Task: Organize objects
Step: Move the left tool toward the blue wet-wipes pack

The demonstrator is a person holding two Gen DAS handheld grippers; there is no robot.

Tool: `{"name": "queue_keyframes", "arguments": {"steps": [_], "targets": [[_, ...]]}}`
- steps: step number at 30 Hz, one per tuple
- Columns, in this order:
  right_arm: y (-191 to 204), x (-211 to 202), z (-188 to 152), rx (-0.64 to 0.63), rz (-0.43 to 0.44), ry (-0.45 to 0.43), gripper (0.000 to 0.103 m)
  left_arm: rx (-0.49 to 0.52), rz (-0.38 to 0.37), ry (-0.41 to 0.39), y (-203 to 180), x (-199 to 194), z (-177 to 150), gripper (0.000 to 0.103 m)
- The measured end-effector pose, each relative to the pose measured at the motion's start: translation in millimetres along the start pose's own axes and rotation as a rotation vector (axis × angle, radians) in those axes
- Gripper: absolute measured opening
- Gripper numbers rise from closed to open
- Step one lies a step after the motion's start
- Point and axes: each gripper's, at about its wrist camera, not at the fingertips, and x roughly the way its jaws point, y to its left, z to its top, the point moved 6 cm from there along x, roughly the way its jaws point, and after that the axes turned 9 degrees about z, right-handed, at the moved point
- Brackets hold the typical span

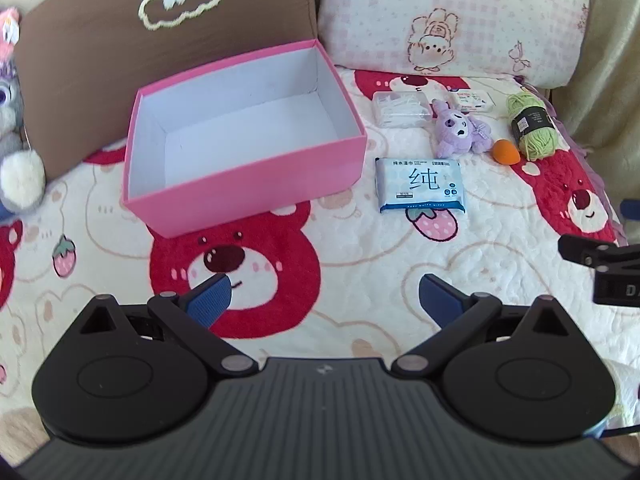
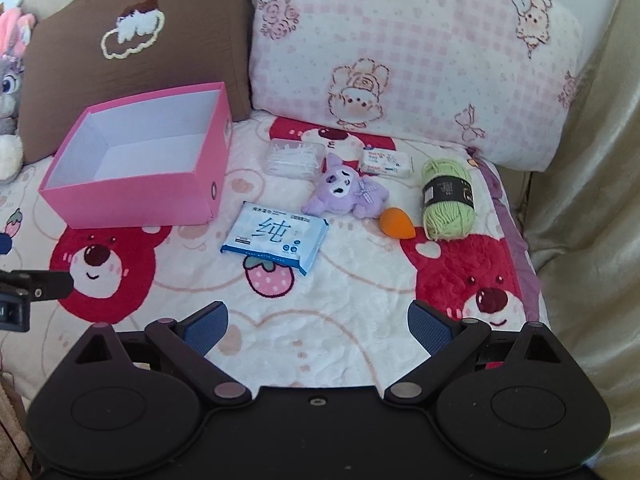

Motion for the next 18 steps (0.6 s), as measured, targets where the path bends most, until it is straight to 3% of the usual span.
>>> {"name": "queue_keyframes", "arguments": {"steps": [3,8,11,15,18], "targets": [[1,-10,5,-0.044,0.056,-0.031,0.098,0.011,-0.006,-0.023,1,-9,10,0.1],[-6,-10,13,-0.094,0.095,-0.136,0.098,-0.032,-0.097,-0.032,-6,-11,27,0.101],[-14,2,19,-0.088,0.127,-0.076,0.097,-0.042,-0.131,-0.051,-14,-7,38,0.102],[-19,12,28,-0.064,0.209,-0.015,0.097,0.013,-0.095,-0.086,-30,1,51,0.1],[-17,21,32,-0.112,0.198,0.025,0.097,0.022,-0.089,-0.114,-39,8,60,0.1]]}}
